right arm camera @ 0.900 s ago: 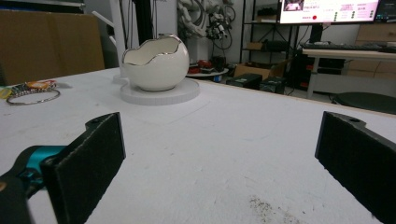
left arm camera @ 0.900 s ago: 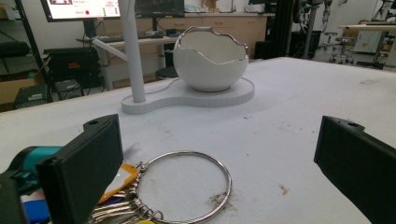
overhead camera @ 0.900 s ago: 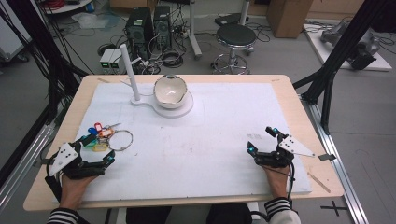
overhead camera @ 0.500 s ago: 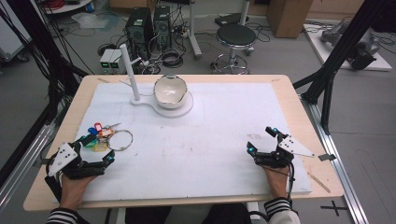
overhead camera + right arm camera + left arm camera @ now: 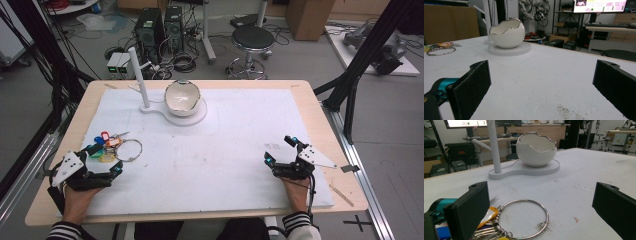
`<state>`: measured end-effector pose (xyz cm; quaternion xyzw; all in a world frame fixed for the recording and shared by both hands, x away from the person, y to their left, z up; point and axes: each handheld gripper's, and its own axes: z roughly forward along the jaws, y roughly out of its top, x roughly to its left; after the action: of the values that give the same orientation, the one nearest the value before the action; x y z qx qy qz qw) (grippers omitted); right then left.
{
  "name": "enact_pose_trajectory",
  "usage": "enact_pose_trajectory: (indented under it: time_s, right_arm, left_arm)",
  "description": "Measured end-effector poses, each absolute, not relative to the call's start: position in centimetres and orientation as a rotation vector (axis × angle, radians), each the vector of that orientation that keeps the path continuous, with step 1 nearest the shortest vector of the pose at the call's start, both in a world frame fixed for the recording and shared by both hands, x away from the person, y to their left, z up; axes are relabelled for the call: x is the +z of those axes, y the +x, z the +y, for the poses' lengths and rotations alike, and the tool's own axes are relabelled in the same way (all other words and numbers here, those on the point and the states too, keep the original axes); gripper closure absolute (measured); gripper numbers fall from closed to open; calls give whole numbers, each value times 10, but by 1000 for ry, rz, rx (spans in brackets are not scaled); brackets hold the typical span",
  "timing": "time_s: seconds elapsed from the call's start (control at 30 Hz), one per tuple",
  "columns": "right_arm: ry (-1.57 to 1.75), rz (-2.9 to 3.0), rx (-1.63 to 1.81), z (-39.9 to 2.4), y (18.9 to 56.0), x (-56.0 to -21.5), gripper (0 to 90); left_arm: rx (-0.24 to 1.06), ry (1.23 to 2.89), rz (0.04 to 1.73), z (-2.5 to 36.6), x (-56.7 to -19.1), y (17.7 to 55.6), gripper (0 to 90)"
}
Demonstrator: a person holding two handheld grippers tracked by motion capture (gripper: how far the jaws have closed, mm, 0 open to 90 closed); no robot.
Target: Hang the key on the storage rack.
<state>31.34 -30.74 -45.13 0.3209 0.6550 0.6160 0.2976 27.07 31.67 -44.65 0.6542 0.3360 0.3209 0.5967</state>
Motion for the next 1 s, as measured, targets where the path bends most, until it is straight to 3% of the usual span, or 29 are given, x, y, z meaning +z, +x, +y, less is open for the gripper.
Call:
enact_pose_trajectory:
  time_s: [0.57, 1.0]
  right_arm:
    - [860, 1742, 1638, -307, 313, -451, 11]
    - [861, 1743, 1638, -308, 313, -451, 11]
  left_arm:
    - [598, 1850, 735, 309, -364, 309, 17]
    - [478, 2114, 753, 289, -344, 341, 17]
